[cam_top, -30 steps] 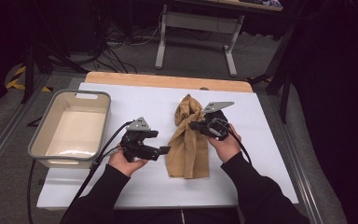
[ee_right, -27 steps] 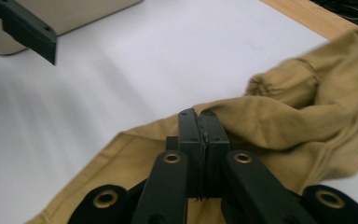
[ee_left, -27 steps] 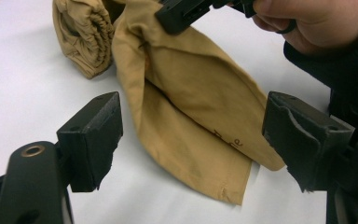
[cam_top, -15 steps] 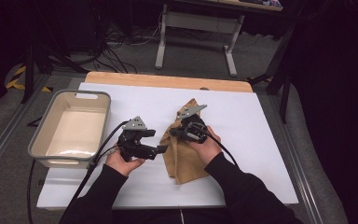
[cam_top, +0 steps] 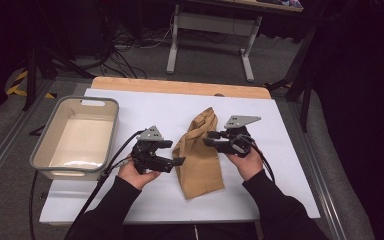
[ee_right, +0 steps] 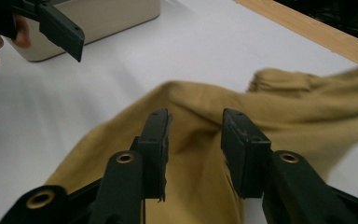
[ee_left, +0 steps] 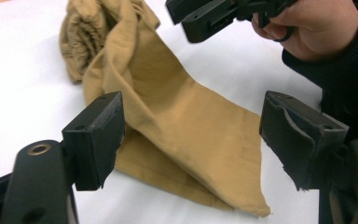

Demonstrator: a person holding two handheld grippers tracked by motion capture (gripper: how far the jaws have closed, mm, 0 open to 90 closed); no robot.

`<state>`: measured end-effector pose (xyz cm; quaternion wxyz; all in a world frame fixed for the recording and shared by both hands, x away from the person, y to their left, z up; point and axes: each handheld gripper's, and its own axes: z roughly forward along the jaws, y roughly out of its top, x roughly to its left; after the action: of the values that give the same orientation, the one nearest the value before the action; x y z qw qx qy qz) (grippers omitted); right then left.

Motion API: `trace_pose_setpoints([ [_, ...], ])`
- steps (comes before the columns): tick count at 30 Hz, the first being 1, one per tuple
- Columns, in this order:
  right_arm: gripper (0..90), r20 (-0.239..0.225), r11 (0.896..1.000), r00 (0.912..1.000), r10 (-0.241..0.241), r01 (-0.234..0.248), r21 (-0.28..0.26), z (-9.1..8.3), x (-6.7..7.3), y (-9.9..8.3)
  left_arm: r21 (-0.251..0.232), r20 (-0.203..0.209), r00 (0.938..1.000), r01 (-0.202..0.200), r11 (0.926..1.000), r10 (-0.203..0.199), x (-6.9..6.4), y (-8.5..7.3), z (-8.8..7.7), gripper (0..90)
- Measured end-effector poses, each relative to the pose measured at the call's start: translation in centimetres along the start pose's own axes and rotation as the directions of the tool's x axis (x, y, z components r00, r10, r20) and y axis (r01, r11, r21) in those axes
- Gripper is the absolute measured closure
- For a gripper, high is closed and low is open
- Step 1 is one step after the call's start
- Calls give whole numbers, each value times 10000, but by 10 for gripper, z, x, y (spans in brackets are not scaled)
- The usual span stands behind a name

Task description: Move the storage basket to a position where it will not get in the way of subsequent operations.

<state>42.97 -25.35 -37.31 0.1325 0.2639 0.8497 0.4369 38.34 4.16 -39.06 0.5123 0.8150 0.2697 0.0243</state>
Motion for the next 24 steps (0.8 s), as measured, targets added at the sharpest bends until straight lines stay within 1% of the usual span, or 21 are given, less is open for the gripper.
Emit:
trace_pose_setpoints([
  [1,610,167,9999,9999,47,-49,156,-3,-3,-6,1,27,10000,-17,10000,17,-1,0,1,254],
  [3,609,393,9987,9992,79,-99,508,-4,-7,-17,34,99,10000,-9,10000,8,-1,0,3,266],
  [5,605,616,9964,9981,64,-115,841,-1,-11,-27,43,150,9999,-44,10000,44,-1,0,5,279],
  [7,599,725,9932,9973,110,-193,1145,3,-15,-35,84,199,9998,-71,9999,69,-1,0,7,288],
  [10,599,642,9875,9974,322,-417,1522,13,-19,-43,119,281,9996,-32,9999,29,-1,0,8,298],
  [11,606,529,9843,9978,397,-482,1697,19,-21,-46,129,287,9996,-40,9999,36,-1,0,8,300],
  [12,618,482,9837,9979,421,-498,1727,21,-22,-47,142,273,9996,-32,9999,28,0,0,8,300],
  [14,669,326,9810,9983,474,-527,1869,30,-23,-49,163,278,9996,-37,9999,32,0,0,8,301],
  [16,835,117,9789,9981,602,-613,1949,34,-23,-50,150,266,9996,-35,9999,31,1,0,7,302],
  [17,865,13,9788,9980,628,-618,1955,34,-22,-49,149,268,9996,-52,9999,48,1,0,7,301],
  [18,873,-47,9793,9979,650,-629,1924,33,-20,-49,135,259,9997,-55,9999,52,1,0,6,301],
  [20,880,-329,9790,9957,865,-788,1879,28,-16,-45,116,287,9996,-21,9999,18,1,0,7,301],
  [24,881,-477,9854,9980,412,-327,1671,9,1,-38,87,286,9996,-40,10000,37,0,1,6,301],
])
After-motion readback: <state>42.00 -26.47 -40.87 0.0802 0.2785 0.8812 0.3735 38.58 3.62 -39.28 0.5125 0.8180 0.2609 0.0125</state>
